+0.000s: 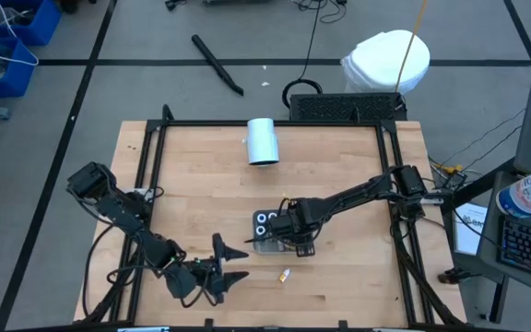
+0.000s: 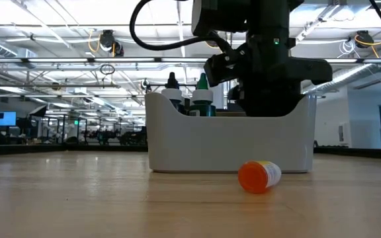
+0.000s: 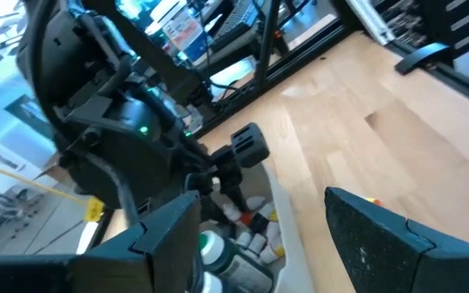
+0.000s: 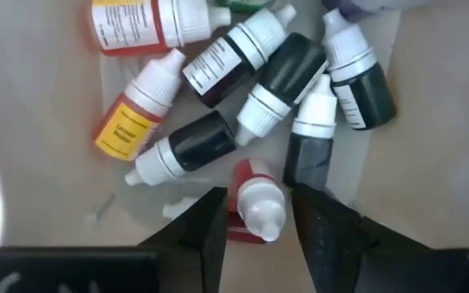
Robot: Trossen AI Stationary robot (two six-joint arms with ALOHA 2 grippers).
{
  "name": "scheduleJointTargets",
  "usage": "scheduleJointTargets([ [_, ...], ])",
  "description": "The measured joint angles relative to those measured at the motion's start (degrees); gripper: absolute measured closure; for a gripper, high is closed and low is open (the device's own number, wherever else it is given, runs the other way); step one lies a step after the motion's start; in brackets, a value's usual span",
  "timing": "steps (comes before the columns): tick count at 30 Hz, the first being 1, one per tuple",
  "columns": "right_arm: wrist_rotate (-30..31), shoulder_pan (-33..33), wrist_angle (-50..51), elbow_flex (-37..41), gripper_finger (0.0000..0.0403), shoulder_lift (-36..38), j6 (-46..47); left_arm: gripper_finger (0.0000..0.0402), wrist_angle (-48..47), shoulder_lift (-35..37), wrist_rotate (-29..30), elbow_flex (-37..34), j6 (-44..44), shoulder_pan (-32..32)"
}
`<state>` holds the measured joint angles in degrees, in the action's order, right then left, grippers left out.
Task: Pick & Place food coloring
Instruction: Put the orange food coloring bottle into the gray bin
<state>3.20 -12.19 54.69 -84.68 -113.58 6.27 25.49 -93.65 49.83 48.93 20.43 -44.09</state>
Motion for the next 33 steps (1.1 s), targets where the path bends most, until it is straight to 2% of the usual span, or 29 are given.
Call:
scheduleJointTargets([
  [7,4.3,-0.4,2.1,0.0,0.0241,2.9,0.5,0.0135,0.0,0.0,-0.5,0.0,0.0,0.0],
  [14,4.6,-2.5,1.4,0.0,0.0228,11.9,1.4,0.0135,0.0,0.0,-0.8,0.0,0.1,0.0],
  [17,10.9,-6.0,-1.0,0.2,0.0240,17.5,-0.3,0.0135,0.0,0.0,-0.8,0.0,0.1,0.1],
  [20,17.2,-11.2,-9.3,4.0,0.0270,23.7,-2.5,0.0135,0.0,0.0,-0.9,0.0,0.0,0.4],
  [25,18.0,-19.2,-34.5,21.0,0.0346,32.5,-4.7,0.0135,0.0,0.0,-4.4,0.0,-1.1,1.9],
  [28,20.4,-22.1,-49.2,30.3,0.0391,35.6,-8.1,0.0135,0.0,0.0,-7.7,0.0,-2.1,3.1],
  [33,24.5,-22.9,-61.1,39.4,0.0387,38.1,-10.4,0.0135,0.3,0.0,-14.8,0.0,-8.1,5.6],
])
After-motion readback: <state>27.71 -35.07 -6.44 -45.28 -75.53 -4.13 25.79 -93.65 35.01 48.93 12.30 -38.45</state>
